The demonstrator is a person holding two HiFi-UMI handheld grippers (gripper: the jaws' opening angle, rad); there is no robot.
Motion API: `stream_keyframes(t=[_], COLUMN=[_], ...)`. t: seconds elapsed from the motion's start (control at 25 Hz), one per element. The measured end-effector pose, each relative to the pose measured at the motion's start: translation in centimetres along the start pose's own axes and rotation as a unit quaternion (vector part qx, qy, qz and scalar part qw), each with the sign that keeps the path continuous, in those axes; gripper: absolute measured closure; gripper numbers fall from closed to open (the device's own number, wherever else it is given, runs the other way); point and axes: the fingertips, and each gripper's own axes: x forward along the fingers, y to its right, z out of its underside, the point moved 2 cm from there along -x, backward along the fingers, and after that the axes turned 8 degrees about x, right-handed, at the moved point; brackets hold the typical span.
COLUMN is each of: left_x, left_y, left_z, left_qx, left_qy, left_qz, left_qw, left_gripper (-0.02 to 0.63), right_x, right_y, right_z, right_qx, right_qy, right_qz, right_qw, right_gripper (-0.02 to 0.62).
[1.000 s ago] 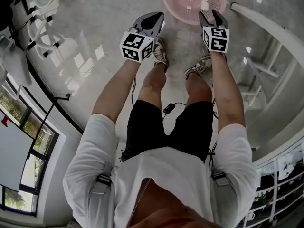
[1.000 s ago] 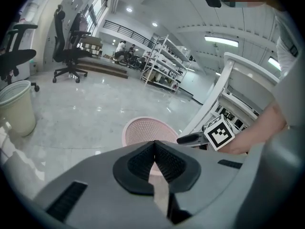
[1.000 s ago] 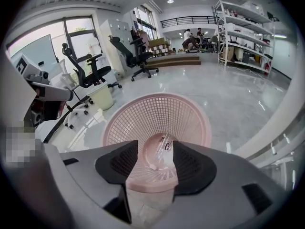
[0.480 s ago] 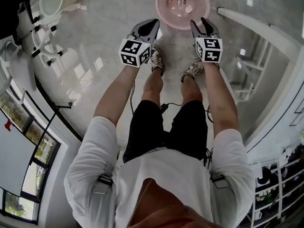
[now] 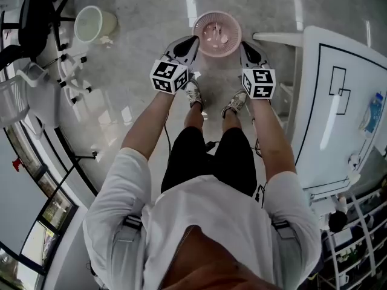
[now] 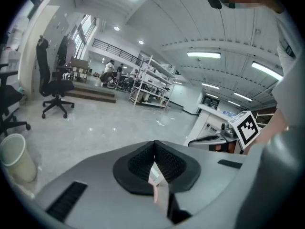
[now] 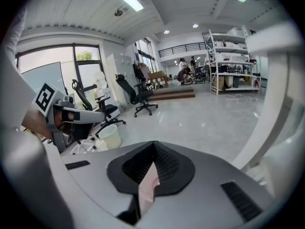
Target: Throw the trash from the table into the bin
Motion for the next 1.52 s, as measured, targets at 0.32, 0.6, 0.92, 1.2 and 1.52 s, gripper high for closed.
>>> stream_keyframes(t=[0.32,0.6,0.92,1.2,1.52], left_x=[-4.4,-8.9,-13.0,-13.4,-12.7], left_y=[4.4,7.0,8.6,10.0,12.2], left_z=[-13.7,-22.0,-27.4,-29.1,-30.6], left_qx=[0.049,0.066,0.073,0.086,0.097], left_qy=[0.064,0.106,0.148,0.156,0.167], left_qz=[0.022,0.029,0.038,0.054,0.087], left_qw=[0.9965,0.9918,0.9856,0.9826,0.9773], left_gripper=[0.597,0.597,0.597,0.597,0.597], right_x=[-11.1,-19.6,-26.0,-28.8,-31.0], right_y=[-2.7,-4.8,-7.1,-7.2,-6.2], right_z=[-12.9,-19.9,-23.7,-24.7,-25.0], right_qx=[-0.016,-0.025,-0.030,-0.036,-0.032], right_qy=[0.096,0.154,0.203,0.222,0.240], right_qz=[0.013,0.026,0.043,0.058,0.083], right_qw=[0.995,0.987,0.978,0.973,0.967], right_gripper=[0.592,0.592,0.592,0.592,0.592])
